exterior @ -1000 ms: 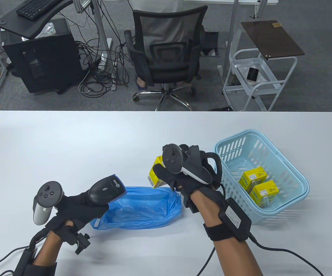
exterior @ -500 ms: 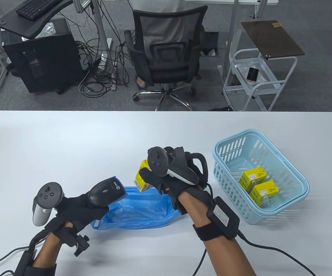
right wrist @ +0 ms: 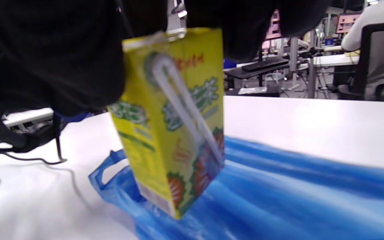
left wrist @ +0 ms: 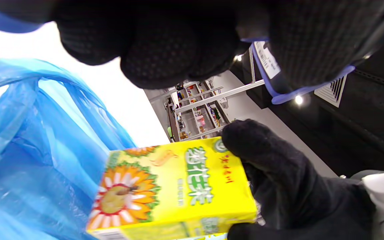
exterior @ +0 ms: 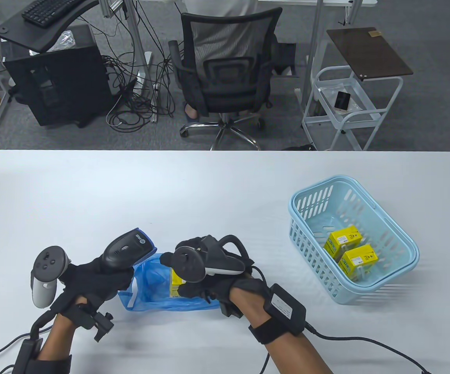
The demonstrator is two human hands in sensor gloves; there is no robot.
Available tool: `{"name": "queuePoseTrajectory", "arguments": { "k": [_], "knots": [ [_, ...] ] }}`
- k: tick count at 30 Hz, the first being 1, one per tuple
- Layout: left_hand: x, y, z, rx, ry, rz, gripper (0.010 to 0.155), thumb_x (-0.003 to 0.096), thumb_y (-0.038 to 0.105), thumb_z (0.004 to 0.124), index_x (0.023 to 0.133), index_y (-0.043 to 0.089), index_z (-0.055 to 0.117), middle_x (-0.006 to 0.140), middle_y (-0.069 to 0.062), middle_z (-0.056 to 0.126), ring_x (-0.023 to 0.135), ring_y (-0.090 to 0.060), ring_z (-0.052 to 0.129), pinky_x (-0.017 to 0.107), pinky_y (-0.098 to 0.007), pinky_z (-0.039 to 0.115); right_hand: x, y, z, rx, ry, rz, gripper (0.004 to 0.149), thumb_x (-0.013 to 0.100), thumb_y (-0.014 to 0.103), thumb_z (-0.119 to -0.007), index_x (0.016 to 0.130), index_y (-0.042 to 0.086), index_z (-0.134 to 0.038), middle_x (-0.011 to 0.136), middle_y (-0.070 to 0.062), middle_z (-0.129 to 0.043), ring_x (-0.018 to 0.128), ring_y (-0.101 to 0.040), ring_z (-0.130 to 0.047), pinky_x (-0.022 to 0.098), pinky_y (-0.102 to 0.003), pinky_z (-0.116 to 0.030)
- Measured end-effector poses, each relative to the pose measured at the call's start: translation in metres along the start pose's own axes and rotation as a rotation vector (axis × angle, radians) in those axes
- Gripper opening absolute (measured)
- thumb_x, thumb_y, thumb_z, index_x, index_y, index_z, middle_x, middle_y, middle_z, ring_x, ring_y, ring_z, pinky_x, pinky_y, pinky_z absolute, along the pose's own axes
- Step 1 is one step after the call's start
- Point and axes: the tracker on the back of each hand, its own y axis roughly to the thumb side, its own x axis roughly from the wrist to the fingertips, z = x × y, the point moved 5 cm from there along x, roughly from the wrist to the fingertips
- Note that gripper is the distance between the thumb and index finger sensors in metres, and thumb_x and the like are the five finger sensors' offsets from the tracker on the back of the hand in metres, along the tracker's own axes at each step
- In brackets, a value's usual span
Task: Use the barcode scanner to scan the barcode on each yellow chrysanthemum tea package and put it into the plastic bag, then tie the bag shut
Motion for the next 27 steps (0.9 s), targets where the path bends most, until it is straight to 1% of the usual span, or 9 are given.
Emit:
{"name": "queuePoseTrajectory", "arguments": {
  "k": [1, 5, 11, 12, 14, 17, 21, 22, 27],
  "knots": [
    [0.0, 0.0, -0.001, 0.0, 0.003, -0.002, 0.064, 0.0395, 0.056, 0.088, 0.095, 0.031, 0.068, 0.071, 0.012, 0.094, 0.049, -0.02, 0.104, 0.044, -0.042, 0.087, 0.003, 0.002, -0.005, 0.017, -0.035, 0.015, 0.077, 0.03, 0.051, -0.095, 0.096, 0.038, -0.057, 0.102, -0.005, -0.065, 0.098, -0.038, -0.068, 0.073, -0.06, -0.059],
    [0.0, -0.001, -0.003, 0.008, 0.014, -0.008, 0.064, 0.0395, 0.056, 0.088, 0.095, 0.031, 0.068, 0.07, 0.012, 0.095, 0.049, -0.02, 0.104, 0.044, -0.042, 0.087, 0.011, 0.002, -0.017, 0.062, -0.089, 0.019, 0.077, 0.031, 0.05, -0.095, 0.096, 0.039, -0.056, 0.102, -0.004, -0.063, 0.099, -0.037, -0.066, 0.074, -0.059, -0.058],
    [-0.001, -0.002, -0.003, 0.01, 0.016, -0.012, 0.064, 0.0394, 0.056, 0.088, 0.095, 0.031, 0.067, 0.071, 0.012, 0.094, 0.049, -0.02, 0.103, 0.044, -0.042, 0.087, 0.029, -0.01, -0.04, 0.068, -0.052, -0.061, 0.075, 0.032, 0.051, -0.094, 0.096, 0.038, -0.057, 0.102, -0.005, -0.064, 0.098, -0.038, -0.067, 0.073, -0.06, -0.057],
    [-0.001, -0.002, -0.004, 0.008, 0.016, -0.012, 0.064, 0.0395, 0.056, 0.088, 0.095, 0.031, 0.067, 0.071, 0.012, 0.094, 0.049, -0.02, 0.103, 0.044, -0.042, 0.087, 0.031, -0.013, -0.043, 0.064, -0.046, -0.077, 0.074, 0.032, 0.053, -0.092, 0.096, 0.038, -0.056, 0.103, -0.005, -0.063, 0.098, -0.038, -0.067, 0.073, -0.06, -0.058],
    [-0.001, -0.002, -0.004, 0.006, 0.018, -0.012, 0.064, 0.0395, 0.056, 0.087, 0.095, 0.031, 0.067, 0.071, 0.012, 0.094, 0.049, -0.02, 0.103, 0.044, -0.042, 0.087, 0.036, -0.016, -0.045, 0.114, -0.044, -0.09, 0.074, 0.033, 0.052, -0.092, 0.096, 0.037, -0.057, 0.103, -0.006, -0.063, 0.097, -0.038, -0.067, 0.073, -0.061, -0.057],
    [-0.001, -0.003, -0.005, 0.0, 0.02, -0.015, 0.064, 0.0395, 0.056, 0.087, 0.095, 0.031, 0.067, 0.071, 0.012, 0.094, 0.049, -0.02, 0.103, 0.044, -0.042, 0.087, 0.039, -0.02, -0.045, 0.098, -0.032, -0.107, 0.074, 0.033, 0.054, -0.09, 0.096, 0.037, -0.057, 0.102, -0.006, -0.064, 0.096, -0.038, -0.069, 0.073, -0.061, -0.058],
    [-0.001, -0.003, -0.005, 0.002, 0.021, -0.018, 0.064, 0.0395, 0.056, 0.087, 0.095, 0.031, 0.067, 0.071, 0.012, 0.094, 0.049, -0.02, 0.103, 0.044, -0.042, 0.087, 0.042, -0.025, -0.05, 0.166, -0.002, -0.116, 0.074, 0.034, 0.053, -0.089, 0.097, 0.038, -0.055, 0.105, -0.005, -0.058, 0.097, -0.038, -0.065, 0.073, -0.061, -0.055],
    [-0.001, -0.003, -0.005, 0.003, 0.021, -0.018, 0.064, 0.0395, 0.056, 0.088, 0.095, 0.031, 0.067, 0.071, 0.012, 0.094, 0.049, -0.02, 0.103, 0.044, -0.042, 0.087, 0.043, -0.025, -0.051, 0.168, 0.001, -0.114, 0.074, 0.034, 0.053, -0.089, 0.097, 0.038, -0.054, 0.104, -0.005, -0.06, 0.097, -0.038, -0.064, 0.073, -0.062, -0.055],
    [-0.001, -0.003, -0.006, -0.001, 0.021, -0.016, 0.065, 0.0395, 0.056, 0.087, 0.095, 0.03, 0.067, 0.071, 0.012, 0.094, 0.049, -0.02, 0.103, 0.044, -0.042, 0.087, 0.046, -0.02, -0.052, 0.139, 0.043, -0.108, 0.075, 0.035, 0.051, -0.088, 0.099, 0.037, -0.05, 0.107, -0.004, -0.054, 0.099, -0.04, -0.059, 0.074, -0.063, -0.052]
  ]
}}
